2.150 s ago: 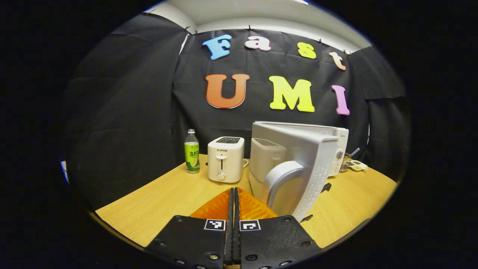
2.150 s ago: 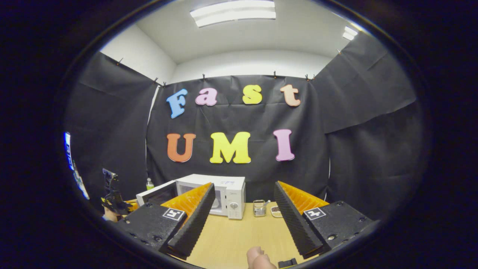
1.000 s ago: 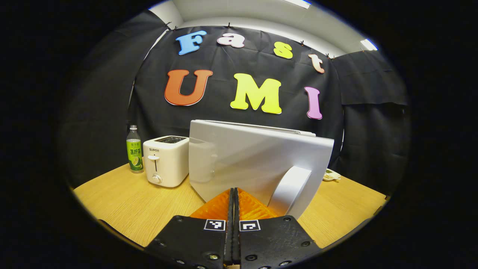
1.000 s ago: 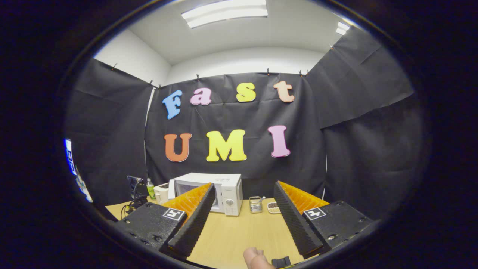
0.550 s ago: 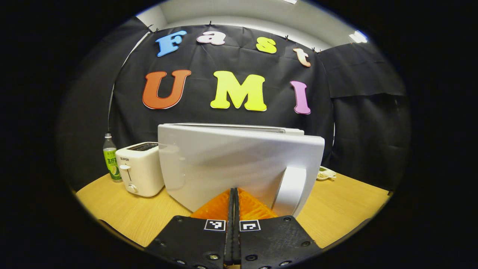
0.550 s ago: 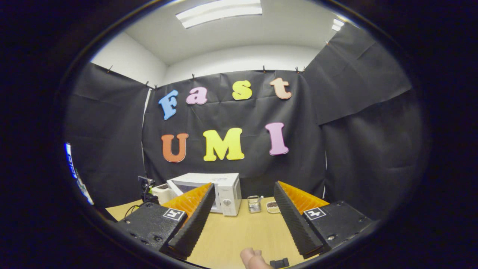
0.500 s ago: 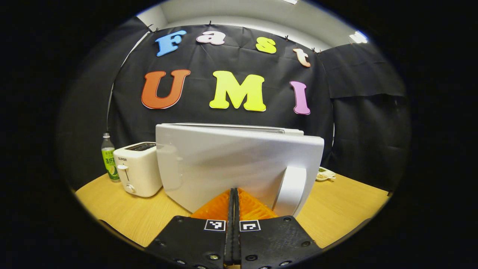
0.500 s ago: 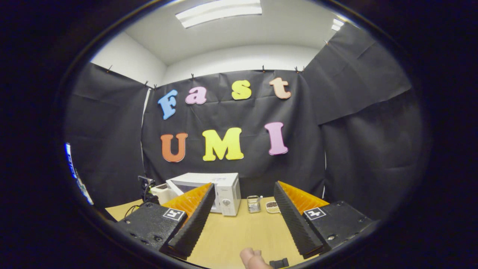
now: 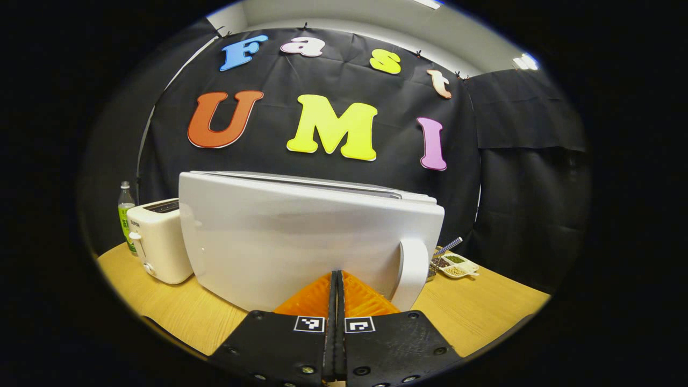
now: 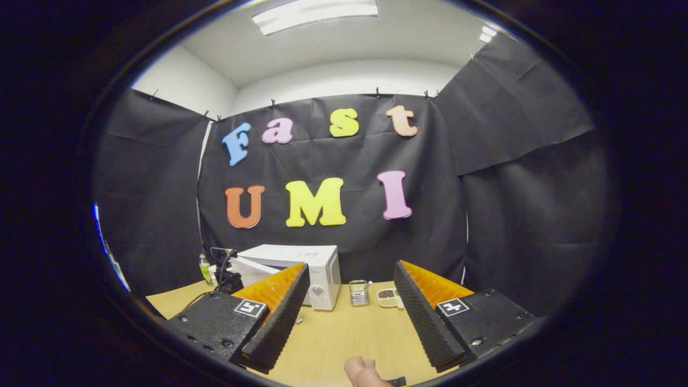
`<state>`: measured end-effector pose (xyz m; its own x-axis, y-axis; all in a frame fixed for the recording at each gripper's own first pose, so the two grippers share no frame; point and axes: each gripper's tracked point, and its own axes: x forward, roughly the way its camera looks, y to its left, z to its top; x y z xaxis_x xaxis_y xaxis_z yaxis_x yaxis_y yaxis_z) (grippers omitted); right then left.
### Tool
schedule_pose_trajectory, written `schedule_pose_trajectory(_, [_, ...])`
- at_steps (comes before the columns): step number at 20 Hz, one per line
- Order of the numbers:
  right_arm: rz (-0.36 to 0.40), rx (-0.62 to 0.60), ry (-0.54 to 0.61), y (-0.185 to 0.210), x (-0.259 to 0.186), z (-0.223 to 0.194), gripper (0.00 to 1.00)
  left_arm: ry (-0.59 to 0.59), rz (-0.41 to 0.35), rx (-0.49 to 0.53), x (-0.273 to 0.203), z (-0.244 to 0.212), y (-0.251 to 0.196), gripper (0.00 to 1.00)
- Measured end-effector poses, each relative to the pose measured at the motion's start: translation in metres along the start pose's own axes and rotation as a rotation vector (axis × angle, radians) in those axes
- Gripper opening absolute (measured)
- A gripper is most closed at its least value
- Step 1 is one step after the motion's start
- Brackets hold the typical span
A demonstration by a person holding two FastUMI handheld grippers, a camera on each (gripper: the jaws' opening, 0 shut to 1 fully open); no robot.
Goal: Open the microwave oven with the left hand, put the food in, and close the microwave oven.
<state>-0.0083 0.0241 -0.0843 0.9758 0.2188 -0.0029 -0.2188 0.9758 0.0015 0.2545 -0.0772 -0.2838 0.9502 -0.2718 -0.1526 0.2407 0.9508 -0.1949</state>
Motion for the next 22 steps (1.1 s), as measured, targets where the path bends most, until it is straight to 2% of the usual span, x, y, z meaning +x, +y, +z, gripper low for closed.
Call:
schedule_pose_trajectory(4, [0.004, 0.010, 0.010, -0.006, 0.012, -0.002, 0.91, 0.008, 0.054, -0.034, 0.027, -0.002, 0.003, 0.00])
schedule_pose_trajectory(7, [0.029, 0.016, 0.024, -0.003, 0.019, -0.007, 0.91, 0.009, 0.056, -0.088, 0.047, -0.003, -0.003, 0.00])
schedule_pose_trajectory(9, [0.045, 0.024, 0.033, -0.001, 0.023, -0.010, 0.92, 0.018, 0.072, -0.087, 0.059, -0.004, -0.005, 0.00])
schedule_pose_trajectory(12, [0.038, 0.037, 0.048, -0.008, 0.030, -0.018, 0.91, 0.015, 0.099, -0.057, 0.073, -0.004, -0.008, 0.00])
schedule_pose_trajectory(13, [0.034, 0.044, 0.057, -0.010, 0.033, -0.021, 1.00, 0.017, 0.117, -0.034, 0.075, -0.003, -0.008, 0.00])
schedule_pose_trajectory(14, [0.035, 0.055, 0.065, -0.011, 0.036, -0.024, 0.91, 0.008, 0.130, 0.000, 0.079, -0.003, -0.007, 0.00])
schedule_pose_trajectory(15, [0.037, 0.064, 0.076, -0.011, 0.037, -0.028, 1.00, 0.046, 0.139, 0.017, 0.081, -0.011, -0.007, 0.00])
schedule_pose_trajectory(16, [0.037, 0.070, 0.086, -0.012, 0.038, -0.032, 0.91, 0.007, 0.154, 0.033, 0.082, -0.005, -0.006, 0.00])
schedule_pose_trajectory(17, [0.036, 0.075, 0.093, -0.014, 0.039, -0.034, 1.00, 0.027, 0.166, 0.043, 0.084, -0.006, -0.006, 0.01])
schedule_pose_trajectory(21, [0.013, 0.086, 0.110, -0.020, 0.039, -0.037, 1.00, 0.017, 0.183, 0.049, 0.083, -0.006, -0.007, 0.01])
schedule_pose_trajectory(22, [0.010, 0.087, 0.111, -0.018, 0.037, -0.037, 0.91, 0.023, 0.183, 0.051, 0.082, -0.006, -0.007, 0.00])
